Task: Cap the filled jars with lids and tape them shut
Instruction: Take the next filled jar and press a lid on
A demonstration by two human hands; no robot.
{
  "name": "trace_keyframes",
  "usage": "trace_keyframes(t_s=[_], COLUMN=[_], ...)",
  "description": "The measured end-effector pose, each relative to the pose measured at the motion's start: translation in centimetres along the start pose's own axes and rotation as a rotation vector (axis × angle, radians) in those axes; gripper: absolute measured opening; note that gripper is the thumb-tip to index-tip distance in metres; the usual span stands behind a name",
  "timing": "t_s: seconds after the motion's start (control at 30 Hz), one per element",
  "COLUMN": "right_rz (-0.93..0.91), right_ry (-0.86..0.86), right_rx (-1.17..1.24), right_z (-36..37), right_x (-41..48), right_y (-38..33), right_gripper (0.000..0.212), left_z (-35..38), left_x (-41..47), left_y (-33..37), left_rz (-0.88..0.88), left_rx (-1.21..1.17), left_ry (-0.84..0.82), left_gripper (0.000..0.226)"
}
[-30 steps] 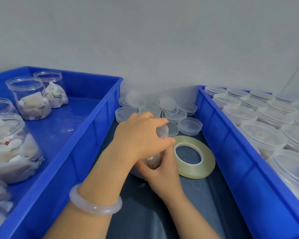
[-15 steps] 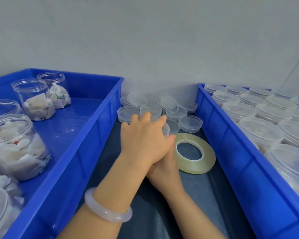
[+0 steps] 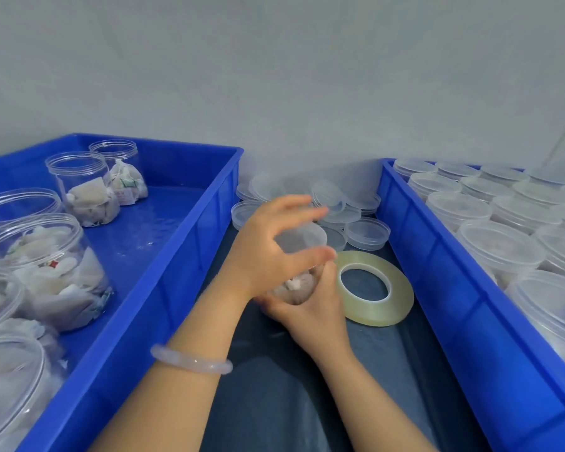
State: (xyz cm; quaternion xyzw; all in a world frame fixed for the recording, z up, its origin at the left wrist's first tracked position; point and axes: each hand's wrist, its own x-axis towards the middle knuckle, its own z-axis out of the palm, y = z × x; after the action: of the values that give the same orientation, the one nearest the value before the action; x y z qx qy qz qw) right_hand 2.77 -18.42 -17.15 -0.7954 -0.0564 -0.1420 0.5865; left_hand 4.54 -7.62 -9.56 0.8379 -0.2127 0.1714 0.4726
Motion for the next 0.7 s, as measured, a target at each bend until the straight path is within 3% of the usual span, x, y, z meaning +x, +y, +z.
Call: trace_keyframes(t_s=[0.07, 0.1, 0.2, 0.3, 0.37, 0.43, 0.5, 0.53, 0.63, 0.7], right_rz=[-0.009, -0.025, -0.044, -0.092, -0.208, -0.253, -0.203, -0.178, -0.16, -0.26], right_ry=[-0.032, -0.08, -0.21, -0.044, -0.015, -0.156, -0.244, -0.247, -0.087, -0.04], right_rx=[0.053, 0.107, 0.316, 0.402, 0.095, -0.391, -0.584, -0.511, 0.054, 0.035], right_z=[-0.2, -0.4, -1.3, -2.7, -3.2, -2.7, -2.3, -2.5, -4.7, -5.5], right_x=[0.2, 0.3, 0.3, 0.4, 1.6, 3.2, 4.2, 4.6, 5.7, 6.1], right_y=[0.1, 0.2, -0.1, -2.2, -4.9, -7.2, -8.1, -8.2, -8.6, -8.8], right_gripper=[0.088, 0.09, 0.085, 0.08, 0.092, 0.106, 0.094, 0.081, 0.046, 0.039], left_z=[1.0, 1.6, 3.0, 3.1, 3.2, 3.3, 2.9, 2.6, 2.1, 2.2], left_x=[-1.8, -2.6, -3.7, -3.8, -3.5, -3.3, -3.0, -3.0, -3.4, -3.3], left_y=[-1.5, -2.2, -3.9, -4.2, -4.0, -3.8, -3.7, -3.9, -4.7, -4.6], left_rz=[-0.115, -0.188, -0.314, -0.324, -0.293, -0.279, -0.306, -0.308, -0.348, -0.357], left_rx=[-0.351, -0.443, -0.504, -0.506, -0.469, -0.432, -0.404, -0.403, -0.433, -0.456], left_ry=[0.146, 0.144, 0.115, 0.121, 0.101, 0.106, 0.107, 0.08, 0.011, 0.002], left_gripper=[0.084, 0.092, 0.083, 0.083, 0.076, 0.064, 0.065, 0.066, 0.077, 0.084])
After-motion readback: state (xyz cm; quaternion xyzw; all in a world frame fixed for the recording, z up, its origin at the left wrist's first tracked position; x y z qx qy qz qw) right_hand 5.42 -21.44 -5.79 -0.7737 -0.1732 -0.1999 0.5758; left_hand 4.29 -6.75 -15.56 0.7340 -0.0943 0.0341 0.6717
